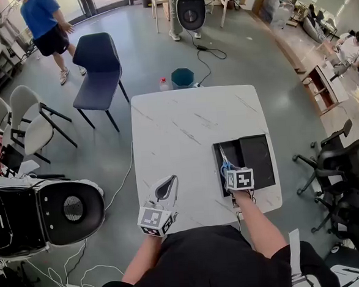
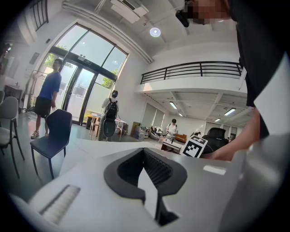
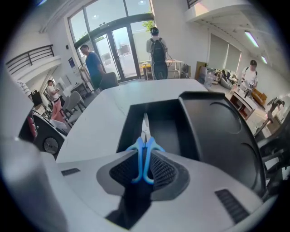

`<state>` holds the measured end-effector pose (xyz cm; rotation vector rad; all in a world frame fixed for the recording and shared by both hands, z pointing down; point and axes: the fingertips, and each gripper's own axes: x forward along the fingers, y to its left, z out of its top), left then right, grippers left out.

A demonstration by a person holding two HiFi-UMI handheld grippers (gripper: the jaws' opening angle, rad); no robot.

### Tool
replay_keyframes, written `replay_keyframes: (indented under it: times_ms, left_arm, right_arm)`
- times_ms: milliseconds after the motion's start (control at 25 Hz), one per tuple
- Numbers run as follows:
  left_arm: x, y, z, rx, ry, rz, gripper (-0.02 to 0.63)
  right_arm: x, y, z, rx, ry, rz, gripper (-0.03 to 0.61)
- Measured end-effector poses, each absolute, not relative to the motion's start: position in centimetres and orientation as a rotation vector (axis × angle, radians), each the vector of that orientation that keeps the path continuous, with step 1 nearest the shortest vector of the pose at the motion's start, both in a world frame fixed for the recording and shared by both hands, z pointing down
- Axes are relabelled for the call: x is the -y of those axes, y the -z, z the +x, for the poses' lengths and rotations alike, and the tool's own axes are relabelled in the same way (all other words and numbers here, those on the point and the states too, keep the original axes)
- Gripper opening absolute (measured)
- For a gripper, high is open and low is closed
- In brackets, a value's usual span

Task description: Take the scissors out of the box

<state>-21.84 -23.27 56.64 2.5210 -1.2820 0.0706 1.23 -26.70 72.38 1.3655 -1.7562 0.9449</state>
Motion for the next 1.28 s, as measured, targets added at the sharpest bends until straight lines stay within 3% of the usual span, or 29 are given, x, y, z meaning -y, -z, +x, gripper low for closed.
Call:
replay_keyframes:
  times_ms: [800,1280]
  left_arm:
    - [22.5,-55.9,-18.8,1.259,-0.132,2.565,0.009]
    - [22.6,-54.2,-18.0,1.287,-0.133,2.605,0.009]
  right_arm:
    - [26.8,-57.7,0.0,2.304,-0.450,1.617,0.094]
    - [24.8,-46.1,0.6,2.514,0.099,1.836,0.094]
